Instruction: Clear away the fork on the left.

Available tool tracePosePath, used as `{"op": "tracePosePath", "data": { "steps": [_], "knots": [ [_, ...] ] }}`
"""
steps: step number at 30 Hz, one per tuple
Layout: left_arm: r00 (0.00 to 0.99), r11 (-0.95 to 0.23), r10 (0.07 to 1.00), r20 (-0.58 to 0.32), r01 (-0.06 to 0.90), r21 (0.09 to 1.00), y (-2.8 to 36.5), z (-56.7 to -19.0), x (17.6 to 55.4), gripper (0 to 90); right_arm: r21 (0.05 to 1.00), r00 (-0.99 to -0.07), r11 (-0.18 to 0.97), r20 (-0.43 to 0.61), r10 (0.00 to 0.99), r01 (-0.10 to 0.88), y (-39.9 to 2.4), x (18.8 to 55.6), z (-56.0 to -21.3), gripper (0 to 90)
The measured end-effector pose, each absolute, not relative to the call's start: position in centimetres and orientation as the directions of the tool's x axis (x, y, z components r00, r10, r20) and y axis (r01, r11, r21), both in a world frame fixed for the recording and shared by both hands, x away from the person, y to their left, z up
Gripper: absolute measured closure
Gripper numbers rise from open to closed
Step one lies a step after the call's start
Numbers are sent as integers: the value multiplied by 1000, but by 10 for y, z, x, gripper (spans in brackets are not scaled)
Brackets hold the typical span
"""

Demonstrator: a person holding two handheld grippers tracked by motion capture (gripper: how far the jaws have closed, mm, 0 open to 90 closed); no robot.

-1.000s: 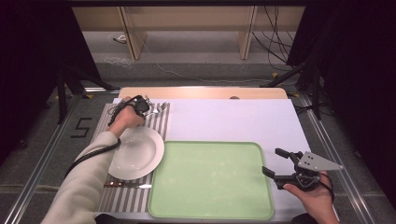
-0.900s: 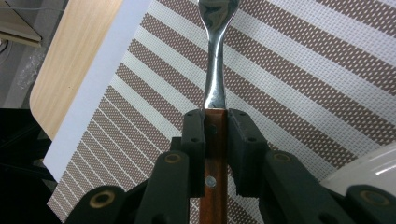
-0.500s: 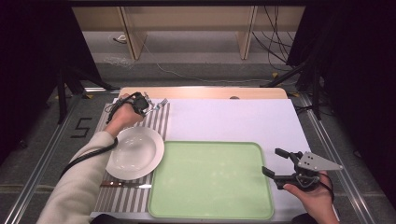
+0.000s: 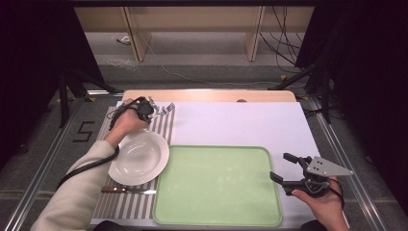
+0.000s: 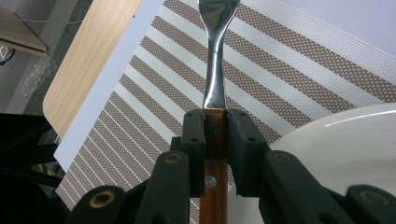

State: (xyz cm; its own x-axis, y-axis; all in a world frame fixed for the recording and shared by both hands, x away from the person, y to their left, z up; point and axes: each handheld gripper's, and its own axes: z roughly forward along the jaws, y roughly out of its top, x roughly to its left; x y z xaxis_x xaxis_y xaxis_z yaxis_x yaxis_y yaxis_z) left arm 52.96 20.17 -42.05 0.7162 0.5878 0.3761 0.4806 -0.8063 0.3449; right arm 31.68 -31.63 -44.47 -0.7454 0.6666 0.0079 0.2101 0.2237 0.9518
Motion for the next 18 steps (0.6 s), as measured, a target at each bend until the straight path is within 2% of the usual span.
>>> {"op": "tracePosePath", "data": {
  "steps": [18],
  "knots": [
    [727, -802, 588, 354, 466, 374, 189, -411, 500, 769, 950, -745, 228, 7, 667, 213, -316, 316, -444, 161]
  ]
}}
